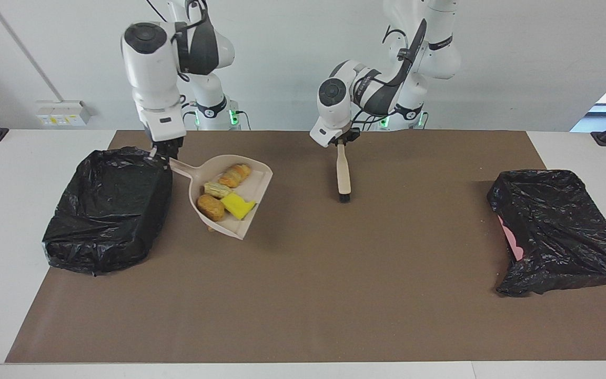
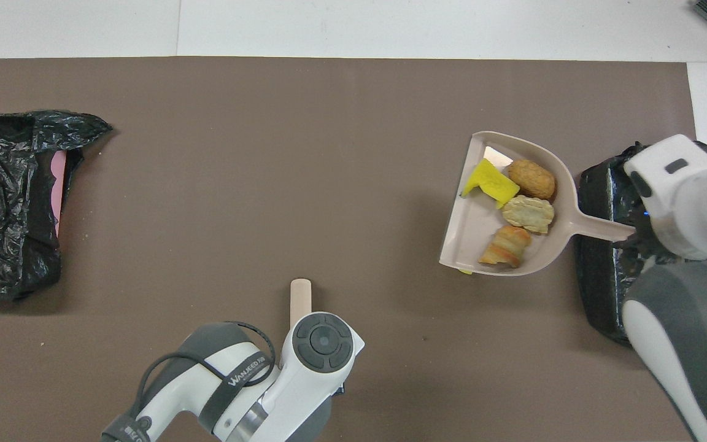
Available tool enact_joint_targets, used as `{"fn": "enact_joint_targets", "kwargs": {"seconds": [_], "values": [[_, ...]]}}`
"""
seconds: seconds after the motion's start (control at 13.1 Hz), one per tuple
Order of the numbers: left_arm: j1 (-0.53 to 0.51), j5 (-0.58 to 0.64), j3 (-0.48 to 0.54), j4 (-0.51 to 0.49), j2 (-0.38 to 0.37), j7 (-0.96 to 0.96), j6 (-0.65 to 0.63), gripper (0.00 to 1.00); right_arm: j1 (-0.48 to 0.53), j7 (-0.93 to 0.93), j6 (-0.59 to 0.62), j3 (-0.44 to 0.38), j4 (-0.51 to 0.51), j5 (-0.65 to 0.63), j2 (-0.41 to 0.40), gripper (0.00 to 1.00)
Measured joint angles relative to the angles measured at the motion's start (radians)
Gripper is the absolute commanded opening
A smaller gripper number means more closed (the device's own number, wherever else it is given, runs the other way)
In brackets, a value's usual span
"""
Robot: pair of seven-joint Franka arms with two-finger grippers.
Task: Sweep and dump trash in bin
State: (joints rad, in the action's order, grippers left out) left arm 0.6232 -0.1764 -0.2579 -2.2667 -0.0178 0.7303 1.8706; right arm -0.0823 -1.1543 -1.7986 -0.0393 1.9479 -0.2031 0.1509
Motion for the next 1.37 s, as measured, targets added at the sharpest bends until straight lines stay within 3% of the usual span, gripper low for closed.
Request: {"fn": "enact_joint_targets", "kwargs": {"seconds": [0.15, 0.38, 0.61, 0.84, 1.14, 1.37], "values": [[0.046, -0.063, 0.000, -0.053, -0.042, 0.014, 0.052, 0.00, 0.117, -0.143, 0.023, -0.017, 0.000, 0.000, 0.037, 0.00], [0.112, -0.100, -0.001, -0.144, -0.095, 0.096, 0.139, 0.00, 0.240, -0.359, -0.006, -0.110, 0.001, -0.012, 0.040, 0.00], [0.118, -0.115, 0.001, -0.167, -0.109, 0.122, 0.150, 0.00, 0.318, -0.460, -0.085, -0.154, 0.008, -0.134, 0.036, 0.00], [0.120, -0.117, 0.001, -0.171, -0.109, 0.126, 0.160, 0.22, 0.344, -0.462, -0.179, -0.153, 0.053, -0.285, 0.026, 0.00], [0.122, -0.117, 0.001, -0.172, -0.109, 0.123, 0.174, 0.96, 0.356, -0.462, -0.258, -0.152, 0.098, -0.376, -0.021, 0.00], [0.122, -0.117, 0.007, -0.161, -0.109, 0.090, 0.180, 1.00, 0.353, -0.496, -0.281, -0.144, 0.105, -0.474, -0.028, 0.00]]}}
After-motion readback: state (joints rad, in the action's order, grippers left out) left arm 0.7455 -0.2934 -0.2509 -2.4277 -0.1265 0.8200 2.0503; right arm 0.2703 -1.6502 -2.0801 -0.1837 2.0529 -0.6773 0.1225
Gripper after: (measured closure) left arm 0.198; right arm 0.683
